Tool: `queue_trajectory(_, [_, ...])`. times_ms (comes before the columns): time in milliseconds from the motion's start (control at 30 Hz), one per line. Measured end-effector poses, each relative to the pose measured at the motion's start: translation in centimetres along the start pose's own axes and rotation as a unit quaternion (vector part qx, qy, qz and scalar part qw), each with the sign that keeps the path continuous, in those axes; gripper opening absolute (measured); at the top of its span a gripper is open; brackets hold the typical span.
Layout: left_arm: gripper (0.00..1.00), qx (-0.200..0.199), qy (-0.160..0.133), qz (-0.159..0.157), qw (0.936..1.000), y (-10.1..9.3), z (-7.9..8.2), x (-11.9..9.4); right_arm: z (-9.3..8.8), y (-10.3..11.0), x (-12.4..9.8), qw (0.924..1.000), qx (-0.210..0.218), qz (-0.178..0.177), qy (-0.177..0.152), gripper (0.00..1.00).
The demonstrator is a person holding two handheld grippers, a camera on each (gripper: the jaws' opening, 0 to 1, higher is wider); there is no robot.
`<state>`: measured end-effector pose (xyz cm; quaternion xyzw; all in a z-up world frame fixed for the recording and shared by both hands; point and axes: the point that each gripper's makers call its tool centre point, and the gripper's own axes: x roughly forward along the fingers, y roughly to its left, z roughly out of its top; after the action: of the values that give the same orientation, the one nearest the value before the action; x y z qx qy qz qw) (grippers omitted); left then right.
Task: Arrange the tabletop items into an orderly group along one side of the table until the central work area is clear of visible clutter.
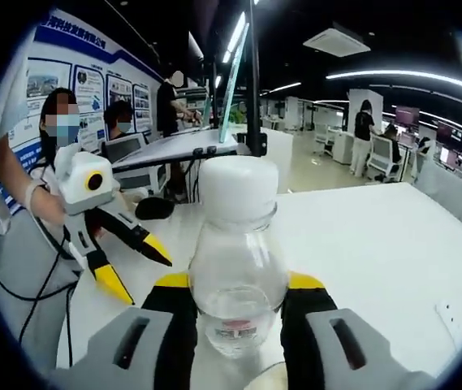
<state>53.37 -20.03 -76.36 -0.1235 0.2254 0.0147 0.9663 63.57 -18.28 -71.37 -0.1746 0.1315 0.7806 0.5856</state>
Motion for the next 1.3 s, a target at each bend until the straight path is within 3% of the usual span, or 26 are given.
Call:
queue_trajectory(400, [0.44, -0.003, 0.003, -0.002, 1.0, 0.0, -0.3, 0.1, 0.1, -2.0, -0.6, 0.9993, 0.022, -0.026, -0.013, 0.37])
queue_trajectory(1067, [0.43, -0.01, 0.006, -0.003, 0.9999, 0.1, -0.6, 0.2, -1.1, -1.8, 0.2, 0.9995, 0.027, -0.016, -0.003, 0.37])
queue_trajectory(1300, [0.42, -0.012, 0.005, -0.002, 0.9999, 0.3, -0.6, 0.2, -1.3, -1.8, 0.2, 0.9999, 0.008, -0.013, -0.008, 0.38])
